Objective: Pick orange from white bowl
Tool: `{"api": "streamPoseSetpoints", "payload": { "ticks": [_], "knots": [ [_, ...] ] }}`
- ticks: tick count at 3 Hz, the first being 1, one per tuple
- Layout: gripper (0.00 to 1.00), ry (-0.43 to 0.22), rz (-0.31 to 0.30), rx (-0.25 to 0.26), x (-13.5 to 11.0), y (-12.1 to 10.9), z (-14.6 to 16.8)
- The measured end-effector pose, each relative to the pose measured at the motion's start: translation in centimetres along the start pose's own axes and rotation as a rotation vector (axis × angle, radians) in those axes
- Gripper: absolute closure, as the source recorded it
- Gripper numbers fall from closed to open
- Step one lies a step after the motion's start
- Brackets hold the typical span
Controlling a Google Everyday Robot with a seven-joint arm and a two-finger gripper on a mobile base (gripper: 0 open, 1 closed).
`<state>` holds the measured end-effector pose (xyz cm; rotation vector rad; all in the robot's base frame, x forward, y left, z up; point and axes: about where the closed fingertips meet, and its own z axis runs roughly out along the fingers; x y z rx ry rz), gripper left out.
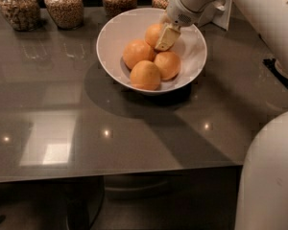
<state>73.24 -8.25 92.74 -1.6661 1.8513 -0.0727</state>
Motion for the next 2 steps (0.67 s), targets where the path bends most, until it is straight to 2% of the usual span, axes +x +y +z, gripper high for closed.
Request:
{"api": "streamPoseSetpoints", "payload": {
  "ticks": [1,2],
  "knots": [
    [1.0,-0.011,0.014,-0.022,0.18,0.07,0.02],
    [1.0,-0.012,0.014,-0.022,0.1,-0.02,-0.14]
  ]
}}
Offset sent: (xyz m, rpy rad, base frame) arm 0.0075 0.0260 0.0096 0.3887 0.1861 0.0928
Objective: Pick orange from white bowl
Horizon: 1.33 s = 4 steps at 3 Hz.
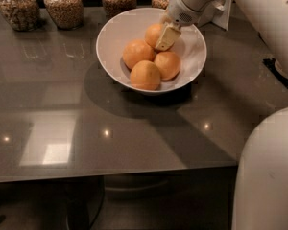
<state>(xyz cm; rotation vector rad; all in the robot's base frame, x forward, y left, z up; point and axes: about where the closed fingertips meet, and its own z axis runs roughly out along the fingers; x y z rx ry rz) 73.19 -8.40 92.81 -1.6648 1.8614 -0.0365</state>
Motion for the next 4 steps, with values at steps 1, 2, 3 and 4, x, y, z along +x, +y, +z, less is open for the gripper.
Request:
{"api": "streamPoseSetpoints", "payload": {
  "ticks": [1,2,3,4],
  "knots": [
    [1.0,-0.022,0.013,-0.028,0.3,0.2,0.2],
    [1.0,-0.023,0.013,-0.028,0.2,0.0,0.0],
    [1.0,-0.127,0.039,-0.037,-1.4,-0.7,-1.5],
    [1.0,-0.217,0.042,-0.021,-3.4,-1.6,-4.4]
  ]
}}
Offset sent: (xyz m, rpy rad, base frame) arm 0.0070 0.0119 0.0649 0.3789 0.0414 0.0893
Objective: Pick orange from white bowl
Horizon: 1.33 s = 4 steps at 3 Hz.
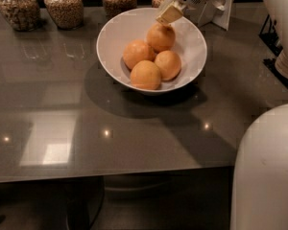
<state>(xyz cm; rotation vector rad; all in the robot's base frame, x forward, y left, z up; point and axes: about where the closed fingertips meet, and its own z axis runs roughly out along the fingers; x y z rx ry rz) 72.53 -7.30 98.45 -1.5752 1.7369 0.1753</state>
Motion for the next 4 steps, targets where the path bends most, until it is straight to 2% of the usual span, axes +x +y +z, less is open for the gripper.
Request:
{"api": "streamPoseSetpoints", "payload": {
  "ticks": [1,2,3,4],
  "knots": [
    [1.0,-0.044,-0.019,0.051,-1.9,0.1,-3.4],
    [1.0,-0.061,-0.038,0.063,-3.4,2.0,-6.2],
    [0.81,-0.03,-0.074,0.07,-4.4,4.0,-8.4],
    [0.57,0.048,-0.176,0.073,-5.1,5.9,-8.8]
  ]
}}
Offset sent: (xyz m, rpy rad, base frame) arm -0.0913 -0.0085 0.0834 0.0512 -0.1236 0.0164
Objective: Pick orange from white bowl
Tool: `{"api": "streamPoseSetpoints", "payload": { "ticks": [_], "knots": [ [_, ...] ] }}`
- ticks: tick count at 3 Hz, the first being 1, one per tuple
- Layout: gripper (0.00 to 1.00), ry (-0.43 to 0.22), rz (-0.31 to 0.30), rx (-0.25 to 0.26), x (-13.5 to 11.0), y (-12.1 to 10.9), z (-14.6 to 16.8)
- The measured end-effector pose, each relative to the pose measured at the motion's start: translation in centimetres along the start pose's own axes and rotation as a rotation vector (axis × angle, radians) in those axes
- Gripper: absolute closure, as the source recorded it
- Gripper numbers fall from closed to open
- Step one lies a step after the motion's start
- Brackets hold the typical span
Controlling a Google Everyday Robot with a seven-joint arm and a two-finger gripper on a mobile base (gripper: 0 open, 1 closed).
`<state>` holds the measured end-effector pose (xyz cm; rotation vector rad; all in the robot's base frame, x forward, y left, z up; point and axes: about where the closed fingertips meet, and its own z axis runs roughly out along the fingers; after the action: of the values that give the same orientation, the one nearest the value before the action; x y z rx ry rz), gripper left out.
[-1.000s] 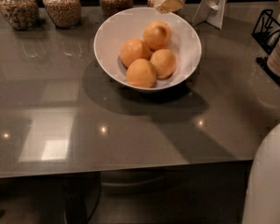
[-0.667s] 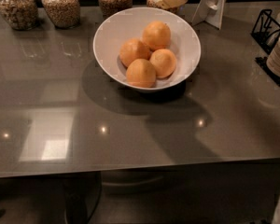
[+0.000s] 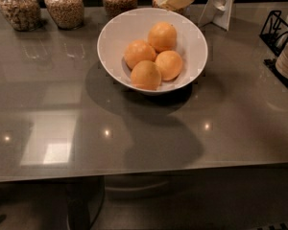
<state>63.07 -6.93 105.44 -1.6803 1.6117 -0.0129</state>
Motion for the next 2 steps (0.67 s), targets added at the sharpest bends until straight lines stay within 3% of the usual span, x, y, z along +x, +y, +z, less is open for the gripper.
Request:
{"api": "streamPoseSetpoints", "payload": {
  "ticks": [1,2],
  "knots": [
    [0.34,0.054,-0.141,-0.01,0.3,0.73,0.37],
    [0.11,0.055,-0.17,-0.011,0.29,0.73,0.45]
  ]
}}
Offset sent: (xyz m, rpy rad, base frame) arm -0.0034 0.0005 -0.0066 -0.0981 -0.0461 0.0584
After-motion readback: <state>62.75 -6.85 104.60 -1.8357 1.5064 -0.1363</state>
